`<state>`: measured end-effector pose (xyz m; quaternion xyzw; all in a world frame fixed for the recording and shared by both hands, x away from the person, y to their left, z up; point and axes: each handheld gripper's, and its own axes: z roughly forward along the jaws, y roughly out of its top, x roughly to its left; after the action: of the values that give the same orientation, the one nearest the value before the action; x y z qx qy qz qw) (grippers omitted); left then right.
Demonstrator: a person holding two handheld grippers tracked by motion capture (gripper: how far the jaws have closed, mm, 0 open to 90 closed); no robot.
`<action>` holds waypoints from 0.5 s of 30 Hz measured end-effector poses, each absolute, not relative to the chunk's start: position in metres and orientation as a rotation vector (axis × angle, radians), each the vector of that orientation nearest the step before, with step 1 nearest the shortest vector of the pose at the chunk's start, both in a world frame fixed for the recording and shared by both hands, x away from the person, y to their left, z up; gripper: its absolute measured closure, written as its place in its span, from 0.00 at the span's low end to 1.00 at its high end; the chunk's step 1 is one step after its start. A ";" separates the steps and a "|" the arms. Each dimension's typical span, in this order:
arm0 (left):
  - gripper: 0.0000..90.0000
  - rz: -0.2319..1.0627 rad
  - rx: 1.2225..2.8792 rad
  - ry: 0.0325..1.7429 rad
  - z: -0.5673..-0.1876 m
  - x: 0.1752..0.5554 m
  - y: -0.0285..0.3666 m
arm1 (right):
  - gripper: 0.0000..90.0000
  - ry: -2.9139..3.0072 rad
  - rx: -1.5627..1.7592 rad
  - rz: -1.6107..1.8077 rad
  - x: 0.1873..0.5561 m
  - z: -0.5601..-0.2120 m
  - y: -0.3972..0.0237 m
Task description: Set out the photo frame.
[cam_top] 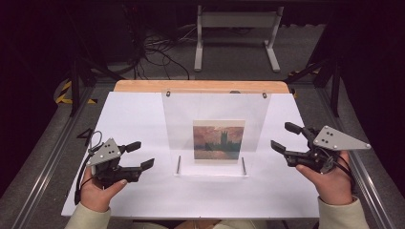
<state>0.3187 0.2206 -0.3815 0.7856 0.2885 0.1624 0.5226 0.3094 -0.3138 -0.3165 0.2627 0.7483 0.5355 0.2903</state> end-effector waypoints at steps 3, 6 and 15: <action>0.28 0.395 1.881 0.697 -0.385 0.318 0.226 | 0.30 2.002 0.744 1.421 0.308 -0.322 -0.322; 0.27 0.396 1.870 0.711 -0.389 0.317 0.231 | 0.30 2.011 0.785 1.416 0.307 -0.329 -0.329; 0.26 0.400 1.875 0.688 -0.399 0.312 0.239 | 0.29 2.032 0.902 1.380 0.310 -0.356 -0.346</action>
<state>0.3119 0.2394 -0.3995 0.7836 0.2875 0.1673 0.5247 0.3101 -0.3462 -0.3561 0.3329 0.7500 0.5094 0.2592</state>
